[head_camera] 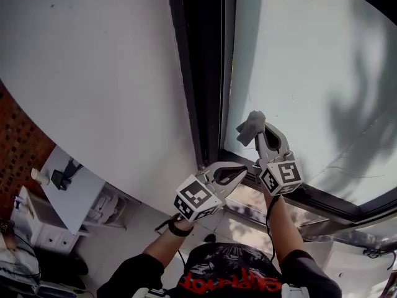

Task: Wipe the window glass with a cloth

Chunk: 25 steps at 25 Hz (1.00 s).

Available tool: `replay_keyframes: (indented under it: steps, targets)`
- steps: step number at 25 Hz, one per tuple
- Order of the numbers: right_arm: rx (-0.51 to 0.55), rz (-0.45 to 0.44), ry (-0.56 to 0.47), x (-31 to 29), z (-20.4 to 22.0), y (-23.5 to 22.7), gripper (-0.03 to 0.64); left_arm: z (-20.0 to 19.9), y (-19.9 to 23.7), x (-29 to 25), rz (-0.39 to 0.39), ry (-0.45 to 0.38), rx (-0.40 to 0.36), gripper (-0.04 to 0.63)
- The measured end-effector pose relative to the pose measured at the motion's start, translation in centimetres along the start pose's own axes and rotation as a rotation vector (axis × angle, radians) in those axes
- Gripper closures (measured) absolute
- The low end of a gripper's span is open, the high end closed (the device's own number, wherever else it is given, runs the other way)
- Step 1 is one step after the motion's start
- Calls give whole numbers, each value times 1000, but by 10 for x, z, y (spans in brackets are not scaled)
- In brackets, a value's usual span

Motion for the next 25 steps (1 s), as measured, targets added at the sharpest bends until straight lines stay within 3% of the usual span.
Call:
replay_keyframes:
  steps: [2,7,12,16,19,25]
  targets:
    - [-1,-20,12,-24,3,13,601,-8,15,7,-32,-33,20,595]
    - [-9,-12,14,-42,1,3,601,-26,39,12,-94,-167,176,595]
    - [49,35,5,2,-13,-38,601,-37,20,-11,-73,-100,54,595]
    - [42,162,-35,67,-27,-86,601,-43,5,-38,1,-63,0,595]
    - [63,247,-41,120,-37,-122,601,-39,-11,-66,52,-37,2,595]
    - [69,440,-94,218,-55,-180,601,-34,-49,-113,122,-89,81,595]
Point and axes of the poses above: the fingertips, and each gripper's own axes: x backward along the fingers, y to its left, z out of its underside, the point moved 3 cm from there along x, backward along the fingers
